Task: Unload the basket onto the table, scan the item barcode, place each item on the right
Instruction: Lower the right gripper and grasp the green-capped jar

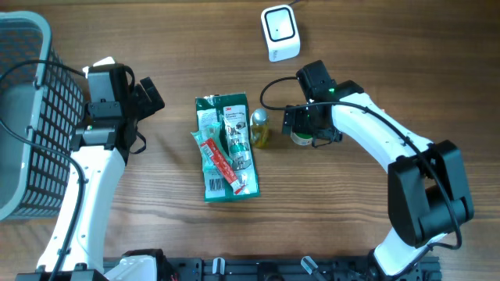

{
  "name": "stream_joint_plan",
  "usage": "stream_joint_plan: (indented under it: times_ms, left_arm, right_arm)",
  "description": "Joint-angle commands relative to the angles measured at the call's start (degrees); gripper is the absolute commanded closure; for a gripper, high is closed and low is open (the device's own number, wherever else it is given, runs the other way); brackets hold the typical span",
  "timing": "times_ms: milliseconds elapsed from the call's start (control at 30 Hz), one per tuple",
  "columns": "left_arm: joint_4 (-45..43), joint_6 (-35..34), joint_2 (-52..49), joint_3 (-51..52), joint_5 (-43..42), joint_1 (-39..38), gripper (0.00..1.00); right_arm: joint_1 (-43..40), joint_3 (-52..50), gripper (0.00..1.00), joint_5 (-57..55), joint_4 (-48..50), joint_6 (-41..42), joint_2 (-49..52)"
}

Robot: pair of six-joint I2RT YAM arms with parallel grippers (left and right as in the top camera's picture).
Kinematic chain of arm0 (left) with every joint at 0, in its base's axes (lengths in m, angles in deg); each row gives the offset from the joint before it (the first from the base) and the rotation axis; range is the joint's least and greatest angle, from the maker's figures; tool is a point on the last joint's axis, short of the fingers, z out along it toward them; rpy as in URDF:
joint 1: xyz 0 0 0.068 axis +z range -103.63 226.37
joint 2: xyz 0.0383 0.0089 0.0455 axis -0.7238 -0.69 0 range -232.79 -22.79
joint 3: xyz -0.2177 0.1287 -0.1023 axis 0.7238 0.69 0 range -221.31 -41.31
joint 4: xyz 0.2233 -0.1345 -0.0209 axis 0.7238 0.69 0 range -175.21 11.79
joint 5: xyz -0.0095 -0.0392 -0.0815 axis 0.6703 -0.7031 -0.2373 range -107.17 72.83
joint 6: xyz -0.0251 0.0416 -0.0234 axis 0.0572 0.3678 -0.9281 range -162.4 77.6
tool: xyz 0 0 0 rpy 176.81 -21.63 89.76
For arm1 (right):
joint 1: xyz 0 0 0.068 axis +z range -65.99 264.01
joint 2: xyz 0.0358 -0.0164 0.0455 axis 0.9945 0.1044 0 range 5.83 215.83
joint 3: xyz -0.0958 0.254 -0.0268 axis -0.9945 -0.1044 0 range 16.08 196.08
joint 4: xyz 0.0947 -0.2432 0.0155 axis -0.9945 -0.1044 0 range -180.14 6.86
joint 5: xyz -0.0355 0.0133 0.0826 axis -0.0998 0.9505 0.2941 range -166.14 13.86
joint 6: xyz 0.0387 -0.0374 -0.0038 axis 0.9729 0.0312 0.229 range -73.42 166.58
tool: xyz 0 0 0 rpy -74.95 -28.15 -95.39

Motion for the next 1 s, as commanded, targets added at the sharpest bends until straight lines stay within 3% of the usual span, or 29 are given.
stream_joint_plan:
  times_ms: [0, 967]
  left_arm:
    - [-0.13, 0.72, 0.22, -0.52, 0.52, 0.24, 0.0]
    - [-0.13, 0.72, 0.22, -0.52, 0.52, 0.24, 0.0]
  right_arm:
    - [0.35, -0.48, 0.0, 0.7, 0.33, -0.59, 0.85]
    - [0.35, -0.48, 0.02, 1.09, 3.63, -0.72, 0.85]
